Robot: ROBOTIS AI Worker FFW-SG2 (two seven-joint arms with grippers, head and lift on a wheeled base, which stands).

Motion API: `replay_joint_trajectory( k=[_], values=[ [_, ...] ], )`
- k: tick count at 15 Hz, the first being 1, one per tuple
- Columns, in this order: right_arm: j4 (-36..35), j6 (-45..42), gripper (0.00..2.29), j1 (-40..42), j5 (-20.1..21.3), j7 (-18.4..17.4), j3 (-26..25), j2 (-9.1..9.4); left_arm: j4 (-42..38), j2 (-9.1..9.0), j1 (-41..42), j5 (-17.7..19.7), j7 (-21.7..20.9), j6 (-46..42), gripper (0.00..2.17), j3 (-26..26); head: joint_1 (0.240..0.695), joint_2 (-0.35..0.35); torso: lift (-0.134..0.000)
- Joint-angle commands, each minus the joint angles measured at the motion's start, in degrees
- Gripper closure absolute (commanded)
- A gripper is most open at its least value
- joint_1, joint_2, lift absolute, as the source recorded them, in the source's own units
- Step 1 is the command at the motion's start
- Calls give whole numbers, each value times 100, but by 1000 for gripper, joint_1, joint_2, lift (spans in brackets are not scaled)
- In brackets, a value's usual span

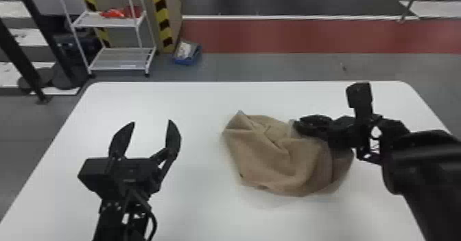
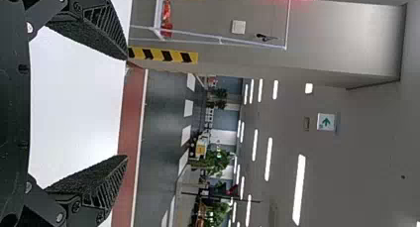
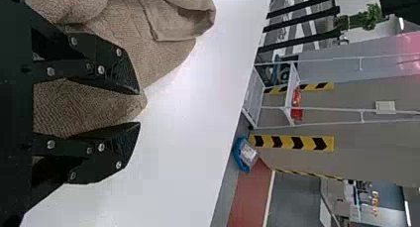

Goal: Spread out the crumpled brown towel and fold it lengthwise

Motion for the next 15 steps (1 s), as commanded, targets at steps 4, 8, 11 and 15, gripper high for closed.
replay_joint_trajectory(
  k=[4,8,11,15],
  values=[
    [-147,584,1932,13,-161,287,-43,11,-4,1,9,-9,-1,0,201,0,695,19,-124],
    [-472,337,1102,330,-196,-143,-131,20,-21,1,26,-9,-1,0,201,-9,695,20,-124],
    [-613,-401,9,585,94,-521,-70,20,-21,1,35,-9,-1,0,201,-9,695,6,-124],
    [-296,-665,198,567,103,-521,-114,2,-13,1,44,-9,-10,0,201,-18,695,1,-124]
  ],
)
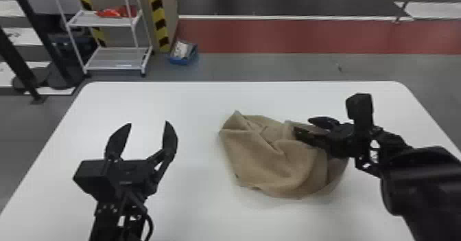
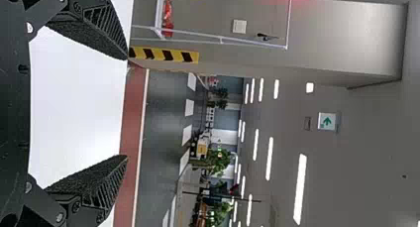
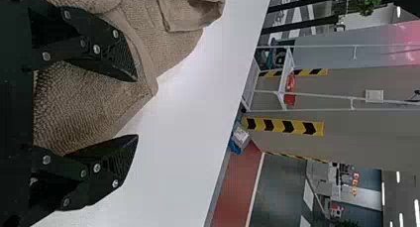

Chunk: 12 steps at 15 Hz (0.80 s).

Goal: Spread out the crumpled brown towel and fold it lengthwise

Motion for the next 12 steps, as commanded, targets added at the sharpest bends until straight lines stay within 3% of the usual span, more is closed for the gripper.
replay_joint_trajectory(
  k=[1,3,4,6,10,12],
  values=[
    [224,-93,215,-90,21,1,11,-3,9,-7,10,0,-7,0,201,-26,695,0,-124],
    [374,-111,242,-169,83,1,72,14,9,1,18,0,-7,0,201,-43,695,-5,-124],
    [400,-111,451,-186,83,9,90,14,9,10,27,0,2,0,201,-35,695,-5,-124],
    [400,-111,630,-186,74,80,90,14,9,10,36,0,2,0,201,-17,695,-4,-124],
    [383,153,1521,-221,21,378,37,14,9,1,36,0,-7,0,201,-26,695,5,-124],
    [383,416,1659,-300,-23,598,11,14,9,10,36,0,-7,0,205,-26,695,7,-124]
  ],
)
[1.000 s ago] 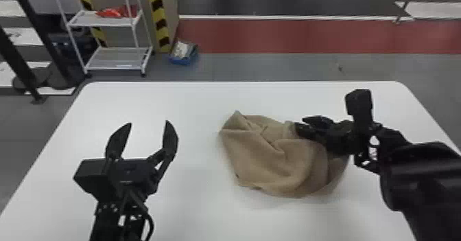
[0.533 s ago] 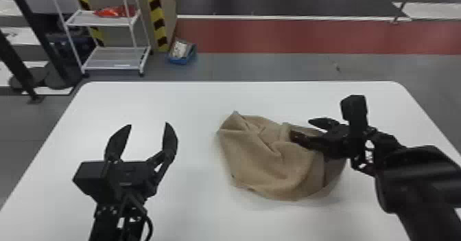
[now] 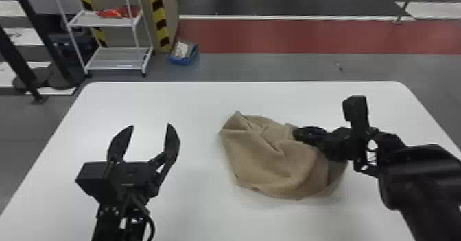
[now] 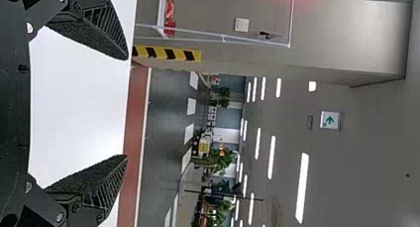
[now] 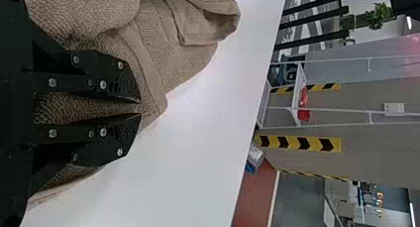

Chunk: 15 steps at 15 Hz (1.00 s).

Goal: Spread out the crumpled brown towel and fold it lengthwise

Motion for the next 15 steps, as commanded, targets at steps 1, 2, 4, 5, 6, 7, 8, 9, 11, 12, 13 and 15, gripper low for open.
replay_joint_trajectory(
  k=[1,2,4,5,6,7,8,9,11,12,13,15],
  values=[
    [-3,154,1676,-67,-64,63,-32,0,2,6,0,0,9,0,201,5,695,8,-124],
    [-3,171,1808,-67,-91,63,-41,0,2,6,0,0,9,0,205,14,695,8,-124],
    [-144,277,1835,153,-337,72,-94,0,-7,6,0,0,9,0,205,5,695,9,-124],
    [-469,330,1835,382,-565,63,-146,0,-7,6,-9,0,9,18,205,5,695,9,-124],
    [-777,259,1889,601,-750,11,-181,18,2,6,-17,0,9,18,205,-4,695,10,-124],
    [-1111,171,1899,848,-917,-60,-225,70,2,6,-35,0,9,35,205,-4,695,12,-124],
    [-1436,171,1899,988,-943,-104,-287,132,10,6,-53,0,9,35,205,-12,695,20,-124],
    [-1779,171,1899,1129,-1031,-209,-313,176,2,-2,-61,-9,9,53,205,-39,695,26,-124],
    [-2438,13,1899,1366,-1207,-517,-322,167,2,-2,-61,-18,9,70,205,-47,695,33,-124],
    [-2658,-4,1899,1401,-1251,-578,-340,167,-7,6,-61,-18,18,70,201,-47,695,33,-124],
    [-2789,-92,1895,1419,-1497,-736,-410,167,-7,6,-53,-18,27,70,201,-39,695,34,-124],
    [-3115,-286,1895,1410,-1857,-939,-533,167,-7,6,-53,-26,18,70,201,-47,695,34,-124]
  ],
)
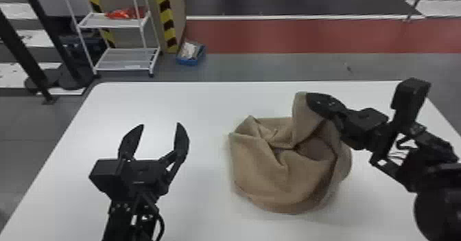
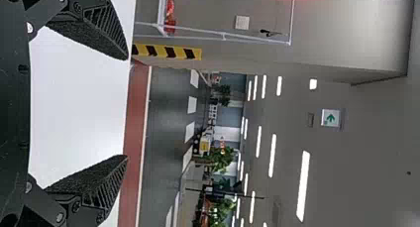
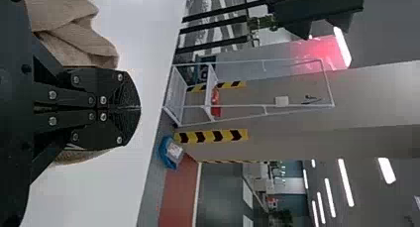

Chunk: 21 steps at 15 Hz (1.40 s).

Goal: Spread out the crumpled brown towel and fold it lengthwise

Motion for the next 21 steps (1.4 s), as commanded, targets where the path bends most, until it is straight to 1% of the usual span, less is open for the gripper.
replay_joint_trajectory(
  k=[1,2,3,4,5,6,7,8,9,10,12,13,14,15,17,18,20,21],
  values=[
    [-453,-199,1895,11,-473,-179,-228,9,-2,-8,19,-16,-6,-1,201,-5,695,32,-124],
    [-453,-269,1895,-15,-807,-337,-483,27,-11,-8,37,-52,3,-1,201,-5,695,29,-124],
    [-286,-287,1895,-77,-878,-557,-702,27,-28,1,54,-52,3,-1,201,13,695,24,-124],
    [83,-269,1895,-147,-772,-803,-808,-53,-28,1,72,-52,3,-18,201,30,695,13,-124],
    [338,-375,1895,-77,-614,-952,-808,-114,-28,1,81,-52,3,-36,201,39,689,-27,-124],
    [558,-708,1895,46,-271,-1154,-790,-114,7,1,63,-43,-6,-36,201,48,692,-52,-124],
    [971,-761,1895,29,-104,-1198,-790,-114,16,-8,37,-43,-15,-36,201,13,695,-73,-124],
    [1410,-849,1895,-15,-60,-1198,-825,-123,16,-17,28,-43,-24,-36,201,-14,695,-88,-124],
    [1665,-902,1895,-15,10,-1234,-843,-140,16,-17,28,-43,-50,-36,201,-40,695,-101,-124],
    [1806,-937,1895,46,230,-1401,-843,-132,16,-25,28,-43,-103,-36,201,-49,695,-123,-124],
    [1946,-1271,1892,222,247,-1594,-869,-123,51,-25,19,-34,-191,-36,201,-119,695,-150,-124],
    [1981,-1464,1892,345,256,-1796,-887,-123,69,-17,10,-34,-279,-18,191,-172,695,-161,-124],
    [2061,-1517,1892,398,247,-1884,-1001,-123,121,-17,-25,-16,-393,-1,178,-216,695,-173,-124],
    [2096,-1570,1892,442,212,-1937,-1124,-114,148,-17,-60,1,-410,-1,167,-260,695,-203,-124],
    [2113,-1623,1892,574,36,-1945,-1379,-114,192,1,-148,195,-613,105,154,-471,695,-241,-124],
    [2069,-1623,1892,644,36,-1902,-1423,-123,262,1,-245,274,-788,316,154,-594,695,-259,-124],
    [1894,-1605,1892,811,28,-1849,-1476,-114,464,-43,-482,282,-1017,650,157,-884,695,-301,-124],
    [1850,-1605,1892,864,36,-1805,-1484,-114,490,-61,-579,326,-1210,1019,171,-954,695,-338,-124]
  ],
)
